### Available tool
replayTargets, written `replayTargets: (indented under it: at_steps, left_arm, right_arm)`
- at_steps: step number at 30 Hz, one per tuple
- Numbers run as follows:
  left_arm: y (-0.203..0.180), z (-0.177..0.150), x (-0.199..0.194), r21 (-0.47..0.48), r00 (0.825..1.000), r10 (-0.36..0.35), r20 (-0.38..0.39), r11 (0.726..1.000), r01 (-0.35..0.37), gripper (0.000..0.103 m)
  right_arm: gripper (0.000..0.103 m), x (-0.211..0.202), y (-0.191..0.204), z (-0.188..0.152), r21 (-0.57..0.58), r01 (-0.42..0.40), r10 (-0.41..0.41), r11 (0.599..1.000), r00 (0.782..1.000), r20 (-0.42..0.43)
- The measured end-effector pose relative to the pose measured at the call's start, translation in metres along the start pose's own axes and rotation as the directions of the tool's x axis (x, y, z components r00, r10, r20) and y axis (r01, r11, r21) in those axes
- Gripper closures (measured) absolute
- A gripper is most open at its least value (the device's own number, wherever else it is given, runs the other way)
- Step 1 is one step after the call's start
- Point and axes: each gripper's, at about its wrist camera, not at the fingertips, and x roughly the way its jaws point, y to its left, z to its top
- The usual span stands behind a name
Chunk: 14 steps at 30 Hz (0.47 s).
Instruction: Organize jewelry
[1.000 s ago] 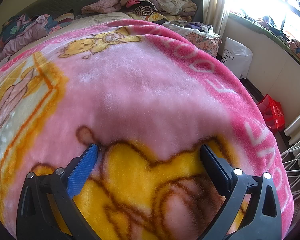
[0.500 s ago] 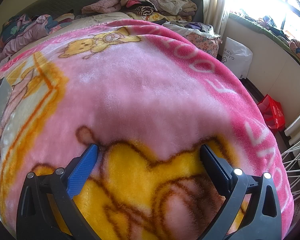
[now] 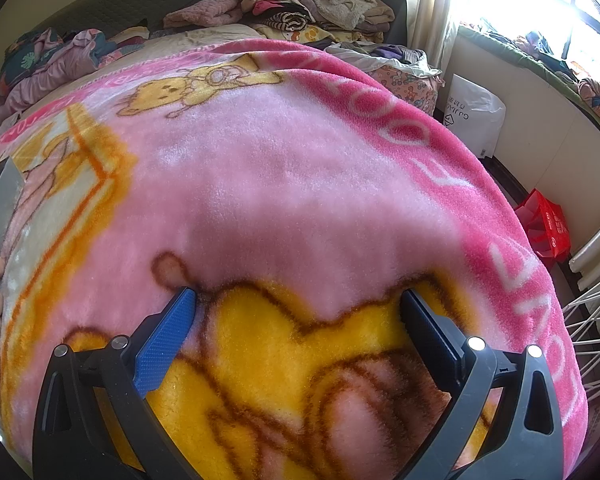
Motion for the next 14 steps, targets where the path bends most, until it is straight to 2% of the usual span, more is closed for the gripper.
replayTargets:
  at_steps: [14]
  left_arm:
    - [0.0008,-0.0006,-0.0003,-0.002,1.000,-0.003,0.005,1.000,0.003,0.010]
  right_arm:
    - [0.005,-0.0001,-0.0004,0.0001,0.000,0.000,0.000,1.000,1.000,0.000]
